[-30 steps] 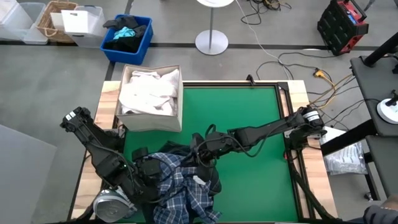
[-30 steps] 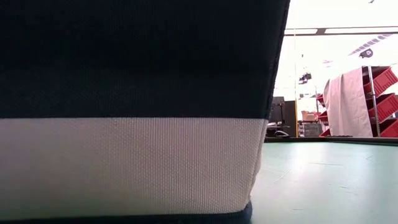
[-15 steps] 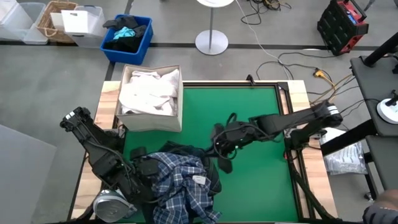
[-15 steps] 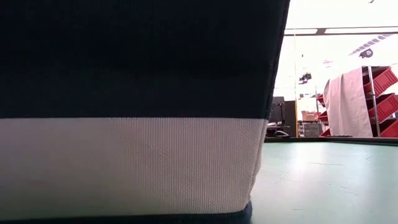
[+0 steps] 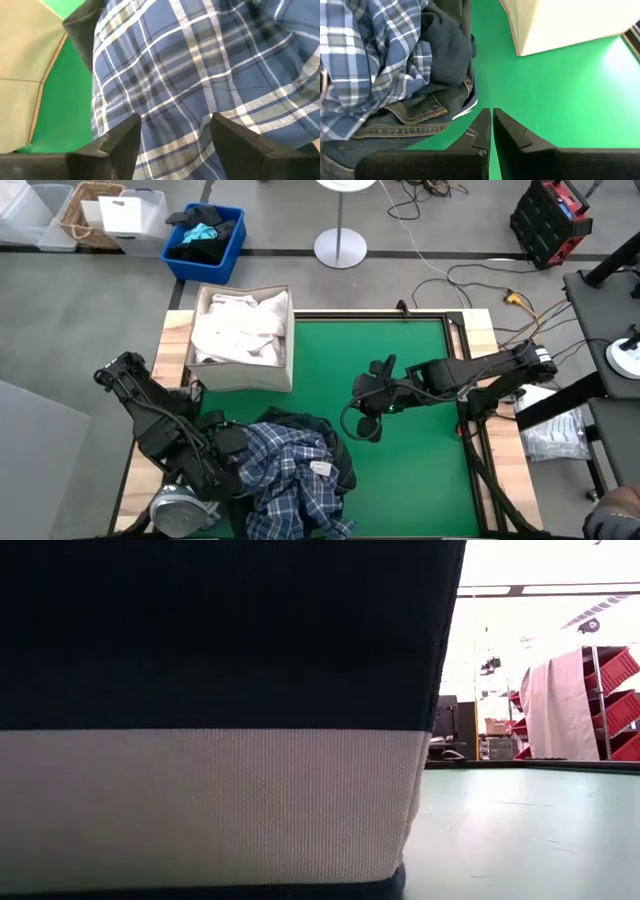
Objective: Sort clothes
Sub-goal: Put the blue shirt into the blue laundry organizer
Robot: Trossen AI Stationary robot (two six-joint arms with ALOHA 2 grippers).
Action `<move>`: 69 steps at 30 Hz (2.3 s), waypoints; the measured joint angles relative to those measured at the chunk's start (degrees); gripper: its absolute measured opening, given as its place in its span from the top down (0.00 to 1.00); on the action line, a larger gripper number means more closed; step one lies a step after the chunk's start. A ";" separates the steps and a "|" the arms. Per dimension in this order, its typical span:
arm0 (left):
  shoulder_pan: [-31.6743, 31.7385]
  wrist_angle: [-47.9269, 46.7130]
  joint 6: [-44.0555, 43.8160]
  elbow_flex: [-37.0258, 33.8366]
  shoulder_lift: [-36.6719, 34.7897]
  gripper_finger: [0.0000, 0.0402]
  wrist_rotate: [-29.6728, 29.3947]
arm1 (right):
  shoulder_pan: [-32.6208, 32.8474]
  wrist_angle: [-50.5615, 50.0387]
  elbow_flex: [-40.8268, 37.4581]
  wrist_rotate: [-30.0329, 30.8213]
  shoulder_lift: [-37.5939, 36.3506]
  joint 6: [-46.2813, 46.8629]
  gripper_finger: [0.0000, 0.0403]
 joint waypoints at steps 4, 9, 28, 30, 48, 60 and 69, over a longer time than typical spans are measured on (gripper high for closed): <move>0.00 -1.52 -3.03 0.06 -0.02 0.39 0.94 | 0.00 1.01 -0.04 -0.04 0.95 -3.57 0.97; -0.09 -2.17 -3.48 0.06 0.13 0.33 5.04 | 0.00 2.63 -0.06 -0.02 1.28 -6.10 0.97; -0.07 -2.14 -5.71 8.45 -0.18 0.31 8.48 | -0.63 22.26 -0.03 -12.39 -0.04 -7.54 0.97; -0.07 -1.79 -4.60 10.70 -0.18 0.31 2.43 | -0.48 30.13 -0.03 -14.73 2.66 -7.53 0.97; -1.77 17.93 6.83 -15.78 2.80 0.67 -12.17 | 0.17 52.03 0.07 -23.04 28.14 1.18 0.97; -2.05 36.72 3.94 -30.64 2.16 0.94 -13.07 | 0.13 49.45 0.32 -23.22 34.92 3.87 0.97; -2.32 31.71 4.24 -26.37 2.81 0.90 -16.63 | 0.02 49.37 0.13 -22.19 30.77 2.85 0.97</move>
